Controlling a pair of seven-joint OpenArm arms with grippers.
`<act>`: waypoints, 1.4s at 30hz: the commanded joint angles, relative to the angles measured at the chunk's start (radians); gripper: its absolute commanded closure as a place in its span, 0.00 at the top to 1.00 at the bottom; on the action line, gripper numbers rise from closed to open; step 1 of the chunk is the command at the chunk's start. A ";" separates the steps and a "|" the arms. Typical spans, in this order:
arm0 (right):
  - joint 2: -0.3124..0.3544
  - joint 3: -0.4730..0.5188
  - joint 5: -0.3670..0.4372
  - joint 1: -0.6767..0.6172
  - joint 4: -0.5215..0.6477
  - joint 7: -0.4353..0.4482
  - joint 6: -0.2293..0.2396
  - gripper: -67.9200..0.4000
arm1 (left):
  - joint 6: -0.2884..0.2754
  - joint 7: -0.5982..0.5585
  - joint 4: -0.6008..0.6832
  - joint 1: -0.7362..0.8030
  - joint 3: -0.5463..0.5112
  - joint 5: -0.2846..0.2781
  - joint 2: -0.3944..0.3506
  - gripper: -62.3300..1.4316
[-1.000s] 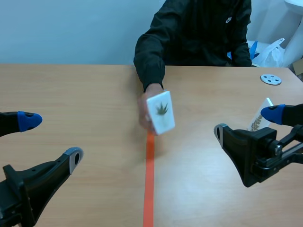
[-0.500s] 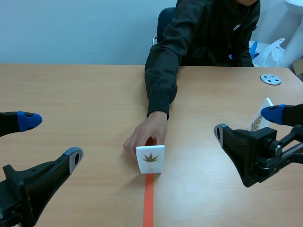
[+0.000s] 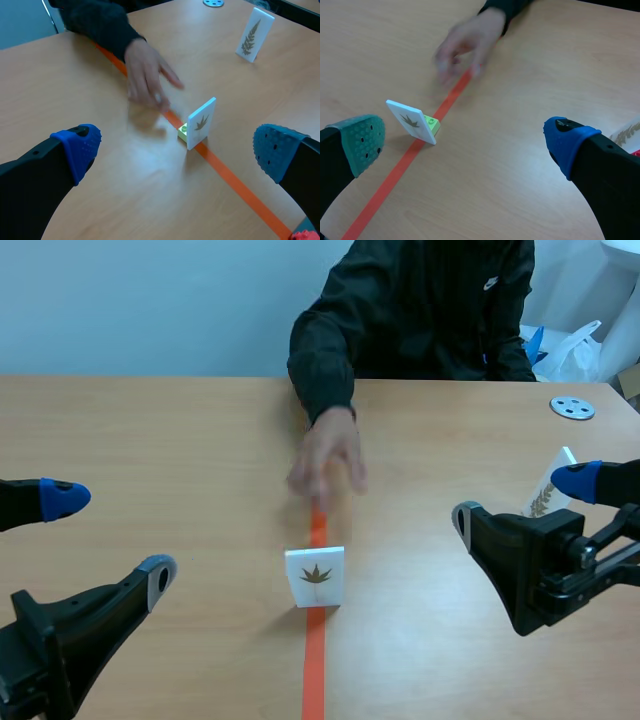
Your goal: Sort the leaf by its shape. The table is split by an orange tape line. A compound leaf with several leaflets goes to the left side, a simple leaf with one blade goes to the right side. Return to the home posture when a red brick is placed on the table.
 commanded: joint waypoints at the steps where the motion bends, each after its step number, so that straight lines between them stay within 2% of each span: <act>1: 0.009 0.002 0.008 0.013 0.007 0.014 0.000 1.00 | -0.010 0.013 0.014 -0.018 0.002 -0.006 0.007 1.00; 7: 0.009 0.002 0.008 0.013 0.007 0.015 0.000 1.00 | -0.051 0.066 0.003 -0.062 0.004 -0.005 0.007 1.00; 11: 0.009 0.002 0.008 0.013 0.007 0.015 0.000 1.00 | -0.066 0.081 -0.039 -0.106 0.032 0.030 0.007 1.00; 22: 0.009 0.002 0.007 0.013 0.007 0.015 0.000 1.00 | -0.090 0.051 -0.299 -0.337 0.221 0.055 0.008 1.00; 26: 0.008 0.002 0.003 0.013 0.007 0.015 0.000 1.00 | -0.093 -0.002 -0.404 -0.430 0.301 0.126 0.025 1.00; 29: 0.008 0.002 0.003 0.013 0.007 0.016 0.000 1.00 | -0.098 -0.056 -0.480 -0.494 0.366 0.144 0.027 1.00; 35: 0.008 0.002 -0.019 0.019 0.007 0.020 -0.007 1.00 | -0.100 -0.159 -0.614 -0.606 0.492 0.227 0.029 1.00; 39: 0.008 0.002 -0.019 0.019 0.007 0.023 -0.007 1.00 | -0.091 -0.207 -0.712 -0.687 0.554 0.268 0.059 1.00; 42: 0.008 0.002 -0.019 0.019 0.007 0.023 -0.008 1.00 | -0.081 -0.228 -0.789 -0.748 0.599 0.273 0.093 1.00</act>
